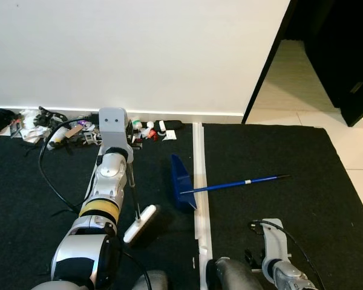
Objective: Sweep floor
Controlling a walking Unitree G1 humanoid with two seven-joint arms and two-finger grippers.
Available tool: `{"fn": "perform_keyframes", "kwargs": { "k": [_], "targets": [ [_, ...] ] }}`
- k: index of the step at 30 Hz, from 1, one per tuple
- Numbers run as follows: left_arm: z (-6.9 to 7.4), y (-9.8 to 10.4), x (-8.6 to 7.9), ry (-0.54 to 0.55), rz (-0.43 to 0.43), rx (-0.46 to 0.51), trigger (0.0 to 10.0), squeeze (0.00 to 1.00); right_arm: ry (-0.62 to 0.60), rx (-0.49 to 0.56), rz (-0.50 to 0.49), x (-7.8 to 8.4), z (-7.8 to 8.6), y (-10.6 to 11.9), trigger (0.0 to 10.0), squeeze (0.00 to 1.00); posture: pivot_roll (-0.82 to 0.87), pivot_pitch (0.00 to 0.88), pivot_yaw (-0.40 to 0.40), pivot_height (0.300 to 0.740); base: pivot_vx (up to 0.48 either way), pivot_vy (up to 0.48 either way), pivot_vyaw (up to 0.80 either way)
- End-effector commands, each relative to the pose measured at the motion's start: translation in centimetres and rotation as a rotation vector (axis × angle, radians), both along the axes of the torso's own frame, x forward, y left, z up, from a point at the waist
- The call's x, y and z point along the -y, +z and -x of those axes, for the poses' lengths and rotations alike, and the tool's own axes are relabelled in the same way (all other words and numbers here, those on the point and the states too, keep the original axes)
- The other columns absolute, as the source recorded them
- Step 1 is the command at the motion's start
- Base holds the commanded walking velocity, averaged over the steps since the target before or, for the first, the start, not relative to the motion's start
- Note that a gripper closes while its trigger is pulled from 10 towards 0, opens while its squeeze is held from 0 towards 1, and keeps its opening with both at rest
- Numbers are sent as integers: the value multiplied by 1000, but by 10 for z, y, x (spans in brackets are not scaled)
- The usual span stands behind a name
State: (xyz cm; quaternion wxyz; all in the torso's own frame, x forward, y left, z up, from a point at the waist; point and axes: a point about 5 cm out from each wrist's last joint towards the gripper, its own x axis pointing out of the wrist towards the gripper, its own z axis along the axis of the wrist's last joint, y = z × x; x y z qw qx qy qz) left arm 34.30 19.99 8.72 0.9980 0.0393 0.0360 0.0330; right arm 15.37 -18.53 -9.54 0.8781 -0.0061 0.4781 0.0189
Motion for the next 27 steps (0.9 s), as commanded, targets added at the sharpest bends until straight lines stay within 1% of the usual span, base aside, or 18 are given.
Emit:
{"fn": "perform_keyframes", "kwargs": {
  "k": [1, 5, 11, 12, 14, 16, 17, 20, 23, 25, 26, 27],
  "targets": [
    [-8, 20, 2, -21, 4, 88, 10000, 0, -12, -14, 8, 5, 5, -1, 10000, 0, 88, 0, -31, 740, 281, 0, 0],
    [-10, 25, 4, -30, 13, 114, 10000, 0, -13, -20, 14, 9, 6, -2, 10000, 0, 95, 0, -36, 740, 419, 0, 0],
    [-11, 29, 7, -60, -5, 126, 10000, 0, -10, -18, 11, 8, 6, -2, 10000, 0, 102, 0, -32, 740, 477, 0, 0],
    [-12, 30, 8, -65, -12, 127, 10000, 0, -10, -17, 9, 8, 6, -2, 10000, 0, 102, 0, -31, 740, 480, 0, 0],
    [-12, 30, 7, -68, -20, 126, 10000, 0, -6, -15, -3, 1, 4, -2, 10000, 0, 101, 0, -25, 740, 480, 0, 0],
    [-11, 30, 7, -68, -23, 125, 10000, 0, -7, -16, -6, 0, 4, -2, 10000, 0, 101, 0, -25, 740, 480, 0, 0],
    [-11, 30, 8, -71, -10, 138, 10000, 0, -8, -18, -7, -1, 4, -2, 10000, 0, 102, 0, -24, 740, 0, 0, 0],
    [-9, 27, 11, -93, -5, 124, 10000, 0, -7, -29, -8, -1, 7, -3, 10000, 0, 103, 0, -24, 740, 0, 0, 0],
    [-9, 27, 12, -101, -1, 122, 10000, 0, -9, -38, -4, 2, 11, -4, 10000, 0, 102, 0, -23, 740, 0, 0, 0],
    [-11, 29, 16, -125, -26, 129, 10000, 0, -22, -52, 7, 13, 19, -5, 10000, 0, 102, 0, -23, 740, 0, 0, 0],
    [-11, 29, 16, -125, -26, 129, 10000, 0, -22, -52, 7, 13, 19, -5, 10000, 0, 102, 0, -23, 740, 0, 0, 0],
    [-11, 30, 18, -135, -30, 132, 10000, 0, -24, -54, 11, 17, 20, -5, 10000, 0, 99, 0, -21, 740, 0, 0, 0]
  ]
}}
